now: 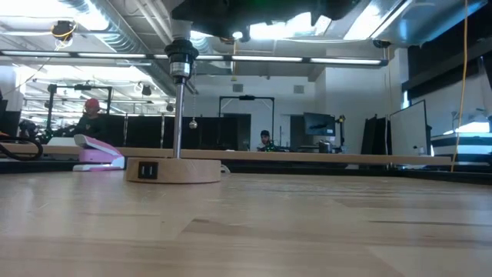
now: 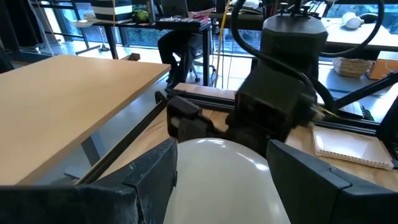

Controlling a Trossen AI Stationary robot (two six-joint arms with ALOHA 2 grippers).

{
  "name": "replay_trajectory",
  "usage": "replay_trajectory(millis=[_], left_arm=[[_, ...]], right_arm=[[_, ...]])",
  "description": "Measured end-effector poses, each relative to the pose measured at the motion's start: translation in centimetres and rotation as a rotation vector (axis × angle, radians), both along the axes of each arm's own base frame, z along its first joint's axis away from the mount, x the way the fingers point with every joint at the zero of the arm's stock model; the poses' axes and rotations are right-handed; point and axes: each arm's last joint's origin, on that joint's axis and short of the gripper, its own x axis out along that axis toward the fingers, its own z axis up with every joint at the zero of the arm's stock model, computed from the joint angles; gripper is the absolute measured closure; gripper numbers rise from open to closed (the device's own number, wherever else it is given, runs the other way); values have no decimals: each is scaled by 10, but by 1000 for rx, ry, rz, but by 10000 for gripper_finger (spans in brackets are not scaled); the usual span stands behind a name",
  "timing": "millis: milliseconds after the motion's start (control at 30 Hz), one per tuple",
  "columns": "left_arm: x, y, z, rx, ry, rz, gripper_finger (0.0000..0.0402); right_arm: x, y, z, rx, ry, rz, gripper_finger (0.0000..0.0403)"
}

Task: Screw lightbulb
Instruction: Insert the lightbulb into the desk lamp

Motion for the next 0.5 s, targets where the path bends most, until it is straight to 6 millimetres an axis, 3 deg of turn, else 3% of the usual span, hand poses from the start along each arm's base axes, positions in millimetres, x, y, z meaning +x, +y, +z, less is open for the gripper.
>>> replay_trajectory(millis=[267, 500], left_arm=[[0, 0, 0, 0, 0, 0, 163], [0, 0, 1, 0, -8, 1, 163]], right_arm=[[16, 1, 4, -26, 49, 11, 151], [16, 1, 6, -29, 44, 10, 243]])
